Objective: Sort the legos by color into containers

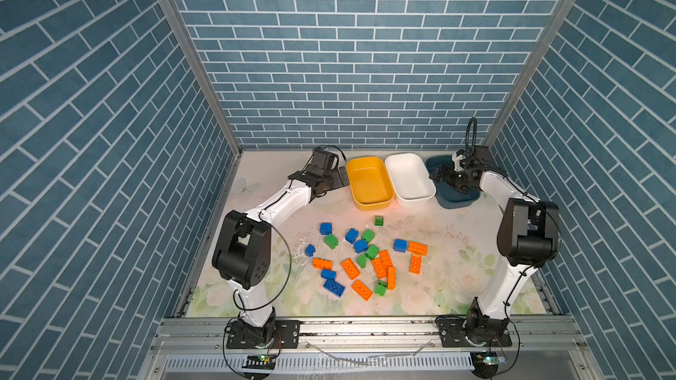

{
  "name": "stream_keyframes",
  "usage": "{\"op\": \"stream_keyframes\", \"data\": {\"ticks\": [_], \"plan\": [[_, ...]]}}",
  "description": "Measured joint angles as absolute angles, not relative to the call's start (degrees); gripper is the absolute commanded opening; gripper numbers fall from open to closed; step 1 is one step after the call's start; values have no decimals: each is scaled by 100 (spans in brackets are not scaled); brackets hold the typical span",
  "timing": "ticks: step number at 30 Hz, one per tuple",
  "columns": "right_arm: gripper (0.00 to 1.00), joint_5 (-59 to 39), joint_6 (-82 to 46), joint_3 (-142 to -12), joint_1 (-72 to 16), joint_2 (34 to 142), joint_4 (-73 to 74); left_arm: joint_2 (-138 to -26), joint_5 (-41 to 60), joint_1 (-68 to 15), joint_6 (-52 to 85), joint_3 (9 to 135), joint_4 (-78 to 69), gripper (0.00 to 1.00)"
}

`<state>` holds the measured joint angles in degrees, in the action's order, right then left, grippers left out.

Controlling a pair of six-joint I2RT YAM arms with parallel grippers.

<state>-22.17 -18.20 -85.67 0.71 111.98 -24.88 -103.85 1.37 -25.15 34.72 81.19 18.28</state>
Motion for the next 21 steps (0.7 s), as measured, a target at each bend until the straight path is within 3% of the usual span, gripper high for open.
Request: {"op": "stream_keyframes", "data": {"ticks": [9, 17, 21], "plan": [[77, -1964, -1824, -9448, -377, 12007, -2976, -11299, 274, -2729, 3395, 9017, 2661, 99], [60, -1391, -1806, -9487, -880, 12060, -3087, -11343, -167, -2722, 3247, 9188, 3256, 99], [58, -1389, -1820, -9487, -1100, 12060, -3087, -11343, -532, -2681, 3234, 9198, 3400, 99]]}}
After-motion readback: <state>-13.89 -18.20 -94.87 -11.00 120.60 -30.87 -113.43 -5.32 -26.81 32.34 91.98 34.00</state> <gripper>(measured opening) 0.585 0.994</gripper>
